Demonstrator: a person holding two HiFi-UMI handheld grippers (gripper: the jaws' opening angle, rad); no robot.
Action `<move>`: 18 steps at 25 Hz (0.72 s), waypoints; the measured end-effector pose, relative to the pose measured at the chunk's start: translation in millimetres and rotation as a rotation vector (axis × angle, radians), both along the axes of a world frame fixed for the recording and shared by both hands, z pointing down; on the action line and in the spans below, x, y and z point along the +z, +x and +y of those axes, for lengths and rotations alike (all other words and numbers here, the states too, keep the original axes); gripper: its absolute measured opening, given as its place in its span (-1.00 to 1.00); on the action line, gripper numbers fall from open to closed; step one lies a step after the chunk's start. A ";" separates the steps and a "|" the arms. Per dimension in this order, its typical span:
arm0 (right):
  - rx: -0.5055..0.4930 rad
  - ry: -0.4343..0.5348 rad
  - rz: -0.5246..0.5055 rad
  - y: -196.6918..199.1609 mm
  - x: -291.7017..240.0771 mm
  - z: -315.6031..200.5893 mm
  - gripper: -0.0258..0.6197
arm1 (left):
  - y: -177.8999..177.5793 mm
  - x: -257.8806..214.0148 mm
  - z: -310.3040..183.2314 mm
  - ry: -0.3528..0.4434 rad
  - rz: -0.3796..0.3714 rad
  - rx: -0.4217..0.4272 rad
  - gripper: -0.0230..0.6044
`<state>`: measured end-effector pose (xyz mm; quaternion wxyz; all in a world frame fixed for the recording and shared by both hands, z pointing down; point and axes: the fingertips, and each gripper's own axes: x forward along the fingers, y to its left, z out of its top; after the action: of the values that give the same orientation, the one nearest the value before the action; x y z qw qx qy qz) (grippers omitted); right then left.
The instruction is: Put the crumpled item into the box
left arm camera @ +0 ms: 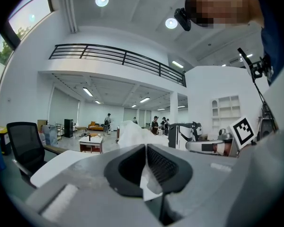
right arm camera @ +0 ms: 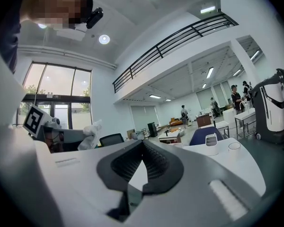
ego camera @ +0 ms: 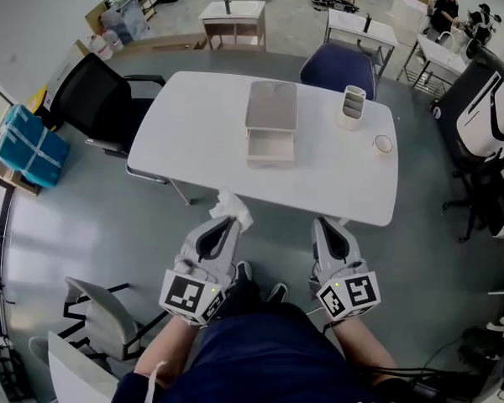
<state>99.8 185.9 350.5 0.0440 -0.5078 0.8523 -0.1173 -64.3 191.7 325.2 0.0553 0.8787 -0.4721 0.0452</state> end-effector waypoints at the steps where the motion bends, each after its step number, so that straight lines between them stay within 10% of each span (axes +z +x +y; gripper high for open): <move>1: 0.001 -0.003 0.000 -0.8 2.1 -2.3 -0.92 | -2.5 2.1 -3.2 -0.003 -0.003 -0.003 -0.88; 18: 0.104 -0.002 0.087 -9.5 7.3 -99.5 -0.92 | -49.4 5.9 -134.1 0.016 0.066 -0.019 -0.88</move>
<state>90.2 86.3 357.9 0.0125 -0.5562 0.8257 -0.0934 -113.7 57.7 331.1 0.0641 0.8755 -0.4789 0.0120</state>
